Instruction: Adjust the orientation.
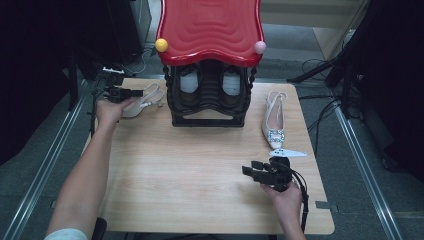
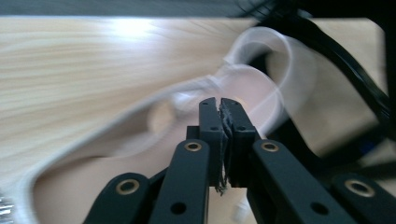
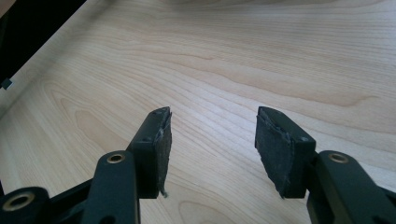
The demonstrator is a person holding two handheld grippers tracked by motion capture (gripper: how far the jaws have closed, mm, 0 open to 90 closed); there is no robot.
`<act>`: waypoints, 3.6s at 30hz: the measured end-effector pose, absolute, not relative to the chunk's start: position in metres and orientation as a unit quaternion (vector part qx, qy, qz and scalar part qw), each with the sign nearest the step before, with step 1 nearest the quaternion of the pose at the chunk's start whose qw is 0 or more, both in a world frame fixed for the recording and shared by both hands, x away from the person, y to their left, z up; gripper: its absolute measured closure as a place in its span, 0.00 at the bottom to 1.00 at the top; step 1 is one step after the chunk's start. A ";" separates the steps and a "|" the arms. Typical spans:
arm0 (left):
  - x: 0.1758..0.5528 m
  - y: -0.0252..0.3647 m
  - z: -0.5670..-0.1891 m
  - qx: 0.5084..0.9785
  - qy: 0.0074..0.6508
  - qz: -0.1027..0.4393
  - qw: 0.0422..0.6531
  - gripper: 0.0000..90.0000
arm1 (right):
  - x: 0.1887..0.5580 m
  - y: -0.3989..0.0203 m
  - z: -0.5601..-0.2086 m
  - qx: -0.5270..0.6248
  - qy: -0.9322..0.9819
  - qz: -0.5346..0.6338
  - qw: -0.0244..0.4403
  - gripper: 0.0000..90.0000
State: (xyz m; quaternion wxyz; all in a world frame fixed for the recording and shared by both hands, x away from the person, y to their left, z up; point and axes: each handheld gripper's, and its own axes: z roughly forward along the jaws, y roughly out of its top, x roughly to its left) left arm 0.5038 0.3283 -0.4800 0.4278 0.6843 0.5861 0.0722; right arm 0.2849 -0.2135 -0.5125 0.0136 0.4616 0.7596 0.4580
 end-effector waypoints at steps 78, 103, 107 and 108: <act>0.421 0.342 -0.476 0.757 0.564 0.073 0.322 0.97 | 0.315 -0.170 -0.509 0.408 0.786 0.464 -0.019 0.53; 0.433 0.349 -0.475 0.721 0.604 0.102 0.323 0.64 | 0.315 -0.166 -0.511 0.408 0.791 0.454 -0.017 0.53; 0.437 0.350 -0.492 0.707 0.619 0.091 0.329 0.64 | 0.314 -0.167 -0.511 0.408 0.795 0.448 -0.014 0.52; 0.437 0.350 -0.495 0.704 0.622 0.088 0.331 0.64 | 0.313 -0.167 -0.511 0.409 0.795 0.448 -0.014 0.52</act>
